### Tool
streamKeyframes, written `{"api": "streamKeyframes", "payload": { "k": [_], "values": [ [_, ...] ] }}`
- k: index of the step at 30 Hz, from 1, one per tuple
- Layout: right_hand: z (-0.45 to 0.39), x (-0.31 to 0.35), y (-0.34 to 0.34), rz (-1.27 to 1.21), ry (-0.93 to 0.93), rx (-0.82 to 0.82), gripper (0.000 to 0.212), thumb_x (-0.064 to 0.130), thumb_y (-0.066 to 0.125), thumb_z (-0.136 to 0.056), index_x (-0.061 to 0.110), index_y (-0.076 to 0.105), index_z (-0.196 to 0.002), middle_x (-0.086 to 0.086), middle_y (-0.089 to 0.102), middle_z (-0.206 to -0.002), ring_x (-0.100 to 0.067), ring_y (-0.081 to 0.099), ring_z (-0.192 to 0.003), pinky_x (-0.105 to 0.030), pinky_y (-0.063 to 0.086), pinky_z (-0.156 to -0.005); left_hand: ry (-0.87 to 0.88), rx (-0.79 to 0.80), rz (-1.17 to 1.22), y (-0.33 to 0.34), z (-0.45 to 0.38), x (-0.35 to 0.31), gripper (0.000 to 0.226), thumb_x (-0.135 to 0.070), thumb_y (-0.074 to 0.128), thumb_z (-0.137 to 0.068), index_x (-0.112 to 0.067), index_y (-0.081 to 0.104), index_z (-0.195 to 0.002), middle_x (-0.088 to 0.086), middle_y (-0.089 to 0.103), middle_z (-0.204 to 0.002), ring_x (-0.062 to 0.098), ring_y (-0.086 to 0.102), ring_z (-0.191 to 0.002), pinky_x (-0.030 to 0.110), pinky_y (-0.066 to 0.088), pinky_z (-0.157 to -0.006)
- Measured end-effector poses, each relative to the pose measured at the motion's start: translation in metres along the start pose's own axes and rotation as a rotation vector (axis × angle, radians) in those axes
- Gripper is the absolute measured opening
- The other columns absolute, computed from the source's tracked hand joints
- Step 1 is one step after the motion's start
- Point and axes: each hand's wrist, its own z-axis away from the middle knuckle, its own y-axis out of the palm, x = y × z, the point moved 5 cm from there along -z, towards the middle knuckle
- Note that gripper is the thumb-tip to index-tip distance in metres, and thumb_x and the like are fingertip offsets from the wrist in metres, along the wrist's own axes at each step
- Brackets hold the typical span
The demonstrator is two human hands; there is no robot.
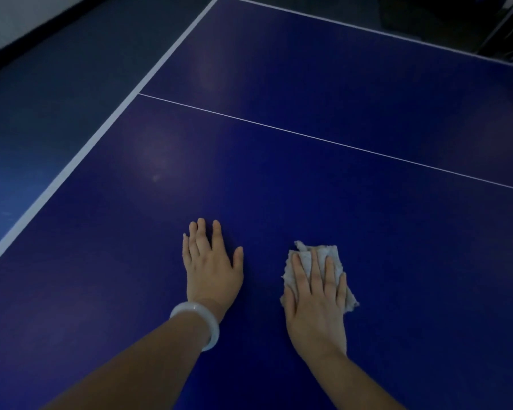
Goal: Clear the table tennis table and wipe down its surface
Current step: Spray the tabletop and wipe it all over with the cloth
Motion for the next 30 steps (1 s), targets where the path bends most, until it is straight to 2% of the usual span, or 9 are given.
{"api": "streamKeyframes", "payload": {
  "k": [4, 9, 13, 17, 21, 24, 26, 27, 30],
  "values": [
    [0.001, -0.002, -0.001, -0.002, 0.014, 0.011, 0.063, 0.049, 0.014, -0.098, 0.028, 0.009, -0.157, -0.006, 0.009, -0.164, -0.030, 0.001, -0.152, -0.055, 0.011, -0.122, -0.016, 0.064, 0.427, -0.020, 0.021, 0.026, 0.065, -0.033, 0.052, -0.098, -0.025, 0.022, -0.154, -0.010, 0.004, -0.162, 0.009, -0.003, -0.149, 0.041, 0.007, -0.123],
    [-0.001, -0.002, 0.000, -0.019, 0.009, 0.002, 0.063, 0.048, 0.014, -0.098, 0.028, 0.008, -0.158, -0.007, 0.012, -0.164, -0.032, 0.006, -0.151, -0.055, 0.009, -0.122, -0.025, 0.006, 0.001, -0.022, 0.122, 0.075, 0.069, -0.049, 0.039, -0.097, -0.014, 0.021, -0.154, 0.006, 0.007, -0.163, 0.020, -0.002, -0.150, 0.041, 0.009, -0.122],
    [-0.001, -0.002, 0.001, -0.021, -0.002, -0.029, 0.061, 0.047, 0.015, -0.101, 0.026, 0.007, -0.158, -0.010, 0.010, -0.164, -0.035, 0.007, -0.151, -0.056, 0.007, -0.121, 0.032, 0.061, -0.170, -0.015, 0.178, 0.078, 0.074, -0.055, 0.009, -0.099, -0.006, 0.033, -0.148, 0.017, 0.028, -0.157, 0.032, 0.027, -0.145, 0.044, 0.014, -0.118],
    [0.008, 0.006, 0.002, -0.001, -0.013, 0.016, 0.064, 0.048, 0.013, -0.100, 0.029, -0.012, -0.155, -0.008, -0.005, -0.165, -0.035, -0.006, -0.150, -0.056, -0.002, -0.120, 0.048, 0.021, -0.290, -0.012, 0.186, 0.075, 0.069, -0.048, 0.009, -0.100, -0.004, 0.024, -0.151, 0.017, 0.020, -0.159, 0.030, 0.016, -0.149, 0.049, 0.016, -0.119],
    [0.094, 0.034, 0.011, 0.029, -0.454, 0.023, 0.068, 0.046, 0.030, -0.101, 0.025, -0.001, -0.158, -0.010, -0.007, -0.165, -0.039, -0.007, -0.150, -0.062, 0.006, -0.118, 0.039, 0.010, -0.322, -0.014, 0.188, 0.073, 0.070, -0.047, 0.007, -0.098, -0.005, 0.019, -0.153, 0.017, 0.017, -0.160, 0.029, 0.010, -0.150, 0.047, 0.013, -0.121],
    [0.151, -0.008, 0.014, 0.091, -0.706, 0.085, 0.065, 0.036, 0.030, -0.103, 0.014, 0.003, -0.157, -0.016, -0.002, -0.164, -0.044, -0.001, -0.149, -0.068, 0.008, -0.116, 0.035, -0.004, -0.332, -0.014, 0.190, 0.072, 0.070, -0.046, 0.007, -0.098, -0.004, 0.020, -0.153, 0.017, 0.017, -0.160, 0.029, 0.010, -0.150, 0.047, 0.013, -0.122],
    [0.147, -0.071, 0.008, 0.166, -0.491, 0.074, 0.074, 0.029, 0.040, -0.099, 0.005, -0.001, -0.155, -0.027, 0.000, -0.160, -0.053, 0.004, -0.145, -0.071, 0.018, -0.110, 0.039, -0.012, -0.336, -0.013, 0.190, 0.072, 0.070, -0.046, 0.008, -0.098, -0.004, 0.021, -0.153, 0.018, 0.017, -0.160, 0.029, 0.009, -0.150, 0.047, 0.012, -0.122],
    [0.139, -0.109, 0.005, 0.124, -0.225, 0.042, 0.077, 0.029, 0.042, -0.098, 0.008, -0.004, -0.155, -0.028, 0.000, -0.160, -0.054, 0.006, -0.144, -0.071, 0.020, -0.109, 0.042, -0.016, -0.341, -0.012, 0.189, 0.072, 0.070, -0.046, 0.008, -0.098, -0.004, 0.020, -0.153, 0.018, 0.016, -0.160, 0.029, 0.009, -0.150, 0.047, 0.011, -0.122],
    [0.138, -0.170, -0.010, -0.120, 0.525, -0.009, 0.066, 0.039, 0.029, -0.103, 0.027, -0.008, -0.156, -0.017, -0.004, -0.163, -0.046, -0.005, -0.148, -0.065, 0.003, -0.117, 0.042, -0.012, -0.345, -0.009, 0.189, 0.073, 0.071, -0.048, 0.005, -0.097, -0.007, 0.014, -0.154, 0.016, 0.010, -0.162, 0.028, 0.002, -0.151, 0.045, 0.002, -0.123]
  ]
}}
